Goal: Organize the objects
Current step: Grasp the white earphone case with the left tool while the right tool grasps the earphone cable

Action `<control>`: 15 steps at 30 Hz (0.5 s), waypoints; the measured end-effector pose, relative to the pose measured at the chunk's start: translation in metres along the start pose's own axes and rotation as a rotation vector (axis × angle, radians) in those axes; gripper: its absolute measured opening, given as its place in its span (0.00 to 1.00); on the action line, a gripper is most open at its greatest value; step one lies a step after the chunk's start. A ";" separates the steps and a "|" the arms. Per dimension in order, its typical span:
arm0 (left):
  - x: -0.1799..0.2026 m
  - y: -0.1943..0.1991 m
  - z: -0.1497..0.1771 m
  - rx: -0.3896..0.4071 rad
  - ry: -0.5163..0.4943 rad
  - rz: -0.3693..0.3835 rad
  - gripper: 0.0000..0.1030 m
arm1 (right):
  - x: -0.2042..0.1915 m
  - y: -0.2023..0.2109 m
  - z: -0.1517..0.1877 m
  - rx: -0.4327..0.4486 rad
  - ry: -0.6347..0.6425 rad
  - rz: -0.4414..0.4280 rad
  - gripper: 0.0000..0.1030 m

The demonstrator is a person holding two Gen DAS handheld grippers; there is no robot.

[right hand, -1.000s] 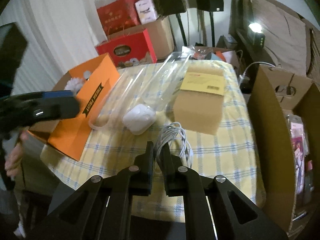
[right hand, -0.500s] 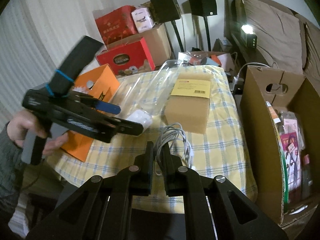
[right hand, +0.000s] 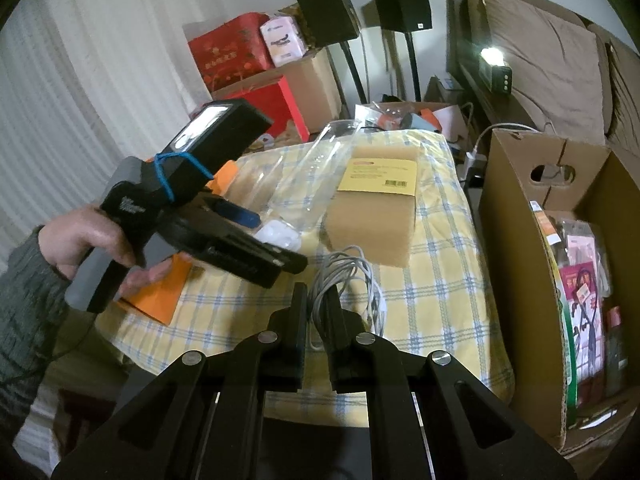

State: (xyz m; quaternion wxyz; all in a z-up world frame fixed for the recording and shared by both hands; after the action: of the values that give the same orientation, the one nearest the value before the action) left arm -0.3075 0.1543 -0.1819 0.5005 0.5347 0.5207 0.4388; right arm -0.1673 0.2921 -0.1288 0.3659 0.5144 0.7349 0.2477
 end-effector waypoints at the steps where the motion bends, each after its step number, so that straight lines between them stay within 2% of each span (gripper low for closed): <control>1: 0.001 -0.002 -0.001 -0.008 -0.004 -0.006 0.86 | -0.001 0.000 0.000 0.000 0.001 -0.001 0.07; 6: 0.005 -0.008 0.000 -0.025 -0.010 -0.047 0.86 | -0.001 -0.002 -0.001 -0.001 -0.001 -0.006 0.07; 9: 0.005 -0.008 0.001 -0.024 -0.001 -0.044 0.86 | -0.001 -0.001 -0.001 -0.001 0.000 -0.007 0.07; 13: 0.005 -0.020 0.004 -0.068 0.015 -0.031 0.71 | -0.001 -0.001 0.000 0.000 -0.001 -0.006 0.07; 15: 0.008 -0.019 0.005 -0.054 0.010 -0.035 0.70 | -0.001 -0.001 0.000 0.001 -0.002 -0.004 0.07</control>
State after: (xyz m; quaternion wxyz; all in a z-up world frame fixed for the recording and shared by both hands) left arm -0.3038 0.1606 -0.2019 0.5199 0.5096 0.5202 0.4465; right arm -0.1681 0.2908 -0.1293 0.3669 0.5133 0.7358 0.2462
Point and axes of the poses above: each gripper's, at about its wrist camera, not at the fingertips, and y roughly against the way its jaws point, x to its right, z to its underside, the point moved 4 cm from there along -y, roughly the way its jaws point, and after that the axes turned 2 degrees about -x, right-handed, at the moved point
